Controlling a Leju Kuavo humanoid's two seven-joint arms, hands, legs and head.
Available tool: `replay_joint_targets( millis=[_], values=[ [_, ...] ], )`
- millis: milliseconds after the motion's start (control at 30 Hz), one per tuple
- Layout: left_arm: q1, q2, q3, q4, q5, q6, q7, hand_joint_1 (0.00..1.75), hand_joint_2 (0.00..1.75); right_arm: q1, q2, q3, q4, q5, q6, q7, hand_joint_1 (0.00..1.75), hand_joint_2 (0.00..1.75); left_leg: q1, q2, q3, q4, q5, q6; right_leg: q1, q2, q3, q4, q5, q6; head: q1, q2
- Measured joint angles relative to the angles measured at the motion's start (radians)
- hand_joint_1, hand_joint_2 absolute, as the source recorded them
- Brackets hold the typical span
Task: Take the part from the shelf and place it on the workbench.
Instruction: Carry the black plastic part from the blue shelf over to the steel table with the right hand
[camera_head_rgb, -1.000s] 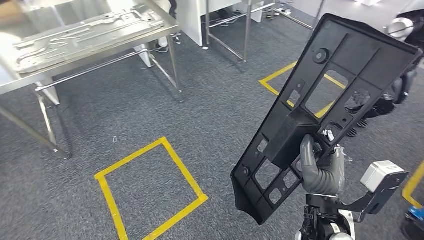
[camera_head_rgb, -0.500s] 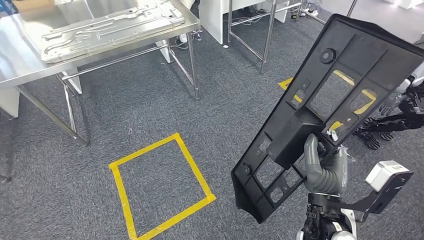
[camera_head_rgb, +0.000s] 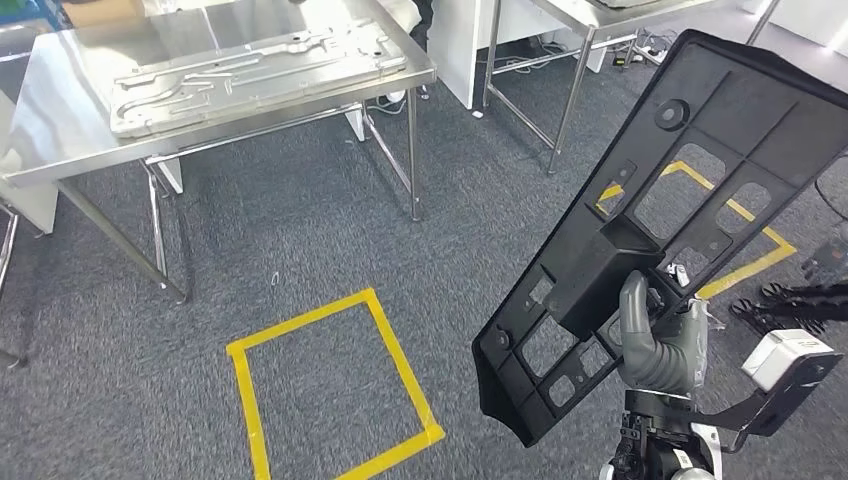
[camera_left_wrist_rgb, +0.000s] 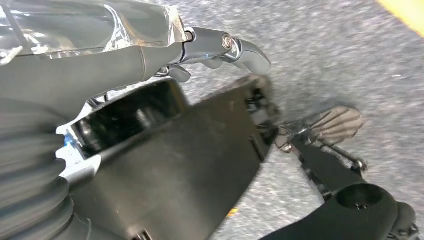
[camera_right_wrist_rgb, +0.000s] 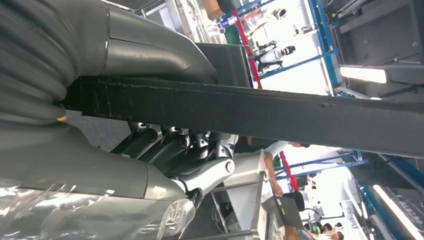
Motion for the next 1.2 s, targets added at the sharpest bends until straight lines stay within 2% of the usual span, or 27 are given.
replay_joint_targets(
  millis=[33,67,133,200,233,267,300,367,400,433,500,533,567,633,700,733,800,833,867,900,933,967,1000,1033,1067,1133,1200],
  values=[
    [-0.001,0.000,0.000,0.000,0.002,0.000,-0.001,0.00,1.75,0.001,0.001,-0.001,0.000,0.000,0.000,0.002,1.75,1.75,-0.001,0.000,0.015,-0.009,-0.014,-0.007,0.002,-0.001,0.003,-0.022,0.051,-0.009,0.000,0.000],
    [-0.003,0.000,0.000,0.001,0.003,0.000,-0.002,0.00,1.75,0.002,0.001,-0.002,-0.001,0.000,0.000,0.003,1.75,1.75,-0.003,0.001,0.026,-0.012,-0.017,-0.013,0.004,-0.001,0.007,-0.026,0.064,-0.020,0.000,0.000],
    [-0.009,0.000,0.000,0.001,0.003,0.000,-0.006,0.00,1.75,0.003,0.003,-0.003,-0.005,0.001,0.000,0.002,1.75,1.75,-0.003,0.004,0.005,0.041,0.017,-0.022,0.003,0.002,0.026,-0.029,0.038,-0.039,-0.002,0.000],
    [-0.012,0.000,0.000,0.001,0.004,0.000,-0.008,0.00,1.75,0.003,0.003,-0.004,-0.006,0.004,0.000,0.001,1.75,1.75,-0.002,0.009,-0.083,0.194,0.065,-0.027,0.001,0.002,0.061,-0.040,0.011,-0.052,-0.004,0.000],
    [-0.012,0.000,0.000,0.001,0.005,0.002,-0.009,0.00,1.75,0.004,0.004,-0.005,-0.006,0.004,0.000,0.001,1.75,1.75,0.000,0.012,-0.140,0.270,0.063,-0.030,0.001,0.001,0.083,-0.048,-0.004,-0.056,-0.005,0.000],
    [-0.011,0.000,0.000,0.001,0.006,0.004,-0.009,0.00,1.75,0.004,0.004,-0.005,-0.006,0.004,0.000,0.001,1.75,1.75,0.000,0.013,-0.193,0.322,0.035,-0.032,0.001,0.001,0.109,-0.055,-0.021,-0.058,-0.006,0.000],
    [-0.011,0.001,0.000,0.001,0.007,0.006,-0.009,0.00,1.75,0.005,0.004,-0.005,-0.006,0.005,0.000,0.001,1.75,1.75,0.000,0.013,-0.238,0.348,-0.010,-0.035,0.001,0.002,0.137,-0.063,-0.038,-0.058,-0.006,0.000],
    [-0.011,0.002,0.000,0.001,0.009,0.010,-0.009,0.00,1.75,0.006,0.006,-0.005,-0.006,0.005,0.000,0.001,1.75,1.75,0.000,0.014,-0.301,0.332,-0.096,-0.037,0.001,0.003,0.204,-0.079,-0.073,-0.057,-0.006,0.000],
    [-0.012,0.002,0.000,0.001,0.011,0.012,-0.008,0.00,1.75,0.006,0.007,-0.005,-0.006,0.005,0.000,0.002,1.75,1.75,0.000,0.014,-0.320,0.294,-0.103,-0.035,0.002,0.005,0.238,-0.084,-0.091,-0.055,-0.006,0.000],
    [-0.012,0.002,0.000,0.001,0.013,0.014,-0.007,0.00,1.75,0.006,0.008,-0.005,-0.006,0.005,0.000,0.002,1.75,1.75,-0.001,0.014,-0.333,0.240,-0.065,-0.031,0.002,0.005,0.273,-0.088,-0.111,-0.053,-0.007,0.000],
    [-0.008,0.004,0.000,0.002,0.016,0.019,-0.002,0.00,1.75,0.008,0.009,-0.004,-0.004,0.005,0.000,0.005,1.75,1.75,-0.007,0.014,-0.348,0.132,0.130,-0.017,0.005,0.011,0.329,-0.088,-0.154,-0.047,-0.006,0.000],
    [-0.006,0.006,0.000,0.003,0.018,0.020,0.002,0.00,1.75,0.009,0.010,-0.004,-0.002,0.005,0.000,0.007,1.75,1.75,-0.012,0.014,-0.348,0.105,0.212,-0.010,0.005,0.014,0.345,-0.087,-0.172,-0.039,-0.004,0.000],
    [-0.004,0.006,0.000,0.004,0.018,0.021,0.005,0.00,1.75,0.010,0.010,-0.004,-0.001,0.005,0.000,0.008,1.75,1.75,-0.018,0.014,-0.346,0.098,0.258,-0.002,0.003,0.018,0.354,-0.087,-0.187,-0.031,-0.002,-0.001],
    [-0.007,0.007,0.000,0.004,0.020,0.021,0.010,0.00,1.75,0.009,0.011,-0.005,-0.001,0.001,0.000,0.010,1.75,1.75,-0.025,0.014,-0.334,0.102,0.241,0.012,-0.006,0.021,0.368,-0.098,-0.208,-0.013,-0.001,0.000],
    [-0.015,0.007,0.000,0.004,0.020,0.021,0.010,0.00,1.75,0.005,0.011,-0.004,-0.003,-0.015,0.000,0.005,1.75,1.75,-0.023,0.012,-0.314,0.084,0.228,0.026,-0.009,0.017,0.359,-0.065,-0.232,-0.006,-0.001,0.000],
    [-0.018,0.006,0.000,0.004,0.021,0.021,0.010,0.00,1.75,0.002,0.011,-0.004,-0.003,-0.025,0.000,0.001,1.75,1.75,-0.019,0.011,-0.303,0.074,0.223,0.030,-0.007,0.015,0.329,-0.012,-0.251,-0.005,-0.001,0.000],
    [-0.020,0.005,0.000,0.004,0.021,0.021,0.010,0.00,1.75,-0.002,0.010,-0.004,-0.003,-0.034,0.000,-0.003,1.75,1.75,-0.017,0.006,-0.286,0.066,0.210,0.035,-0.003,0.014,0.219,0.143,-0.285,-0.002,0.000,0.000],
    [-0.017,0.004,0.000,0.004,0.022,0.021,0.011,0.00,1.75,-0.002,0.009,-0.004,-0.003,-0.029,0.000,0.001,1.75,1.75,-0.017,0.001,-0.277,0.065,0.203,0.035,-0.003,0.014,0.167,0.199,-0.284,0.000,0.000,0.000],
    [-0.013,0.003,0.000,0.004,0.024,0.021,0.011,0.00,1.75,-0.002,0.008,-0.003,-0.003,-0.017,0.000,0.010,1.75,1.75,-0.016,-0.006,-0.267,0.064,0.195,0.034,-0.003,0.014,0.129,0.221,-0.263,0.001,0.000,0.000],
    [-0.011,0.003,0.000,0.004,0.026,0.021,0.012,0.00,1.75,-0.002,0.006,-0.002,-0.003,0.002,0.000,0.023,1.75,1.75,-0.016,-0.016,-0.257,0.065,0.187,0.032,-0.003,0.015,0.112,0.200,-0.219,0.002,0.000,0.000],
    [-0.010,0.002,0.000,0.004,0.029,0.021,0.012,0.00,1.75,-0.003,0.003,-0.001,-0.003,0.024,0.000,0.037,1.75,1.75,-0.015,-0.026,-0.246,0.065,0.180,0.029,-0.003,0.020,0.112,0.144,-0.161,0.002,0.000,0.000],
    [-0.009,0.002,0.000,0.004,0.030,0.023,0.013,0.00,1.75,-0.004,0.000,0.000,-0.003,0.043,0.000,0.049,1.75,1.75,-0.013,-0.036,-0.238,0.065,0.174,0.025,-0.004,0.037,0.122,0.081,-0.109,0.001,0.001,0.000],
    [-0.010,0.001,0.000,0.004,0.031,0.026,0.015,0.00,1.75,-0.007,-0.003,0.002,-0.002,0.055,0.000,0.059,1.75,1.75,-0.013,-0.047,-0.234,0.066,0.169,0.019,-0.004,0.055,0.137,0.021,-0.073,-0.001,0.001,0.000],
    [-0.011,0.000,0.000,0.004,0.032,0.030,0.017,0.00,1.75,-0.010,-0.007,0.004,-0.002,0.060,0.000,0.066,1.75,1.75,-0.012,-0.056,-0.233,0.067,0.166,0.014,-0.004,0.072,0.148,-0.019,-0.057,-0.007,0.001,0.000],
    [-0.011,-0.002,0.000,0.004,0.032,0.035,0.019,0.00,1.75,-0.014,-0.011,0.008,-0.001,0.060,0.000,0.070,1.75,1.75,-0.011,-0.066,-0.236,0.066,0.166,0.008,-0.003,0.081,0.154,-0.039,-0.057,-0.013,0.001,0.000],
    [-0.010,-0.004,0.000,0.004,0.032,0.041,0.025,0.00,1.75,-0.023,-0.019,0.015,0.000,0.055,0.000,0.074,1.75,1.75,-0.007,-0.084,-0.242,0.063,0.168,-0.004,-0.001,0.065,0.160,-0.055,-0.062,-0.028,0.001,0.000],
    [-0.008,-0.005,-0.001,0.004,0.032,0.044,0.027,0.00,1.75,-0.031,-0.025,0.022,0.000,0.051,0.000,0.075,1.75,1.75,-0.008,-0.062,-0.257,0.091,0.152,-0.016,-0.005,0.041,0.168,-0.063,-0.061,-0.040,-0.002,0.000]
  ],
)
